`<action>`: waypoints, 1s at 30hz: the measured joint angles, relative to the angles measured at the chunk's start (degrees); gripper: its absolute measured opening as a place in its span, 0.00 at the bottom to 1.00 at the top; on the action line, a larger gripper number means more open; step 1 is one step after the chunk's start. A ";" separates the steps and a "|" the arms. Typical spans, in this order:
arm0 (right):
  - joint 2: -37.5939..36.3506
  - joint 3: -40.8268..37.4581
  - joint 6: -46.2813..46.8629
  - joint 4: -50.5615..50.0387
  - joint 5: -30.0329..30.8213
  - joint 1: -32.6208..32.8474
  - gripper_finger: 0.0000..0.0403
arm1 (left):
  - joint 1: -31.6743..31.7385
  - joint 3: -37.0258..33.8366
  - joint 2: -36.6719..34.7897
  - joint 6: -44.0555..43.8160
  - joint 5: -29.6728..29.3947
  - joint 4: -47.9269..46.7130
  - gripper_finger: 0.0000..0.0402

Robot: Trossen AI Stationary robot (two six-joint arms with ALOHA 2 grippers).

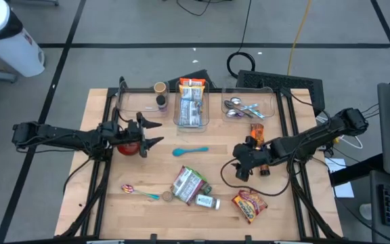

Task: Pick & Place Food Item
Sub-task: Put the green noodle pack into the middle transparent bin

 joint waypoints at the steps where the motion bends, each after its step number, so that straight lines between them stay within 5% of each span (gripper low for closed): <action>1: 0.00 0.00 -0.35 0.30 0.17 -0.13 0.57 | 0.00 0.00 0.00 -0.26 0.07 -0.09 0.71; 10: 1.49 0.00 -4.89 18.18 -1.36 -1.95 0.56 | -0.15 0.00 0.00 -1.71 7.50 -0.53 0.71; 30: 22.39 -0.10 -4.18 48.75 -19.83 -7.43 0.55 | -0.16 -0.02 0.02 -2.09 7.52 -0.51 0.71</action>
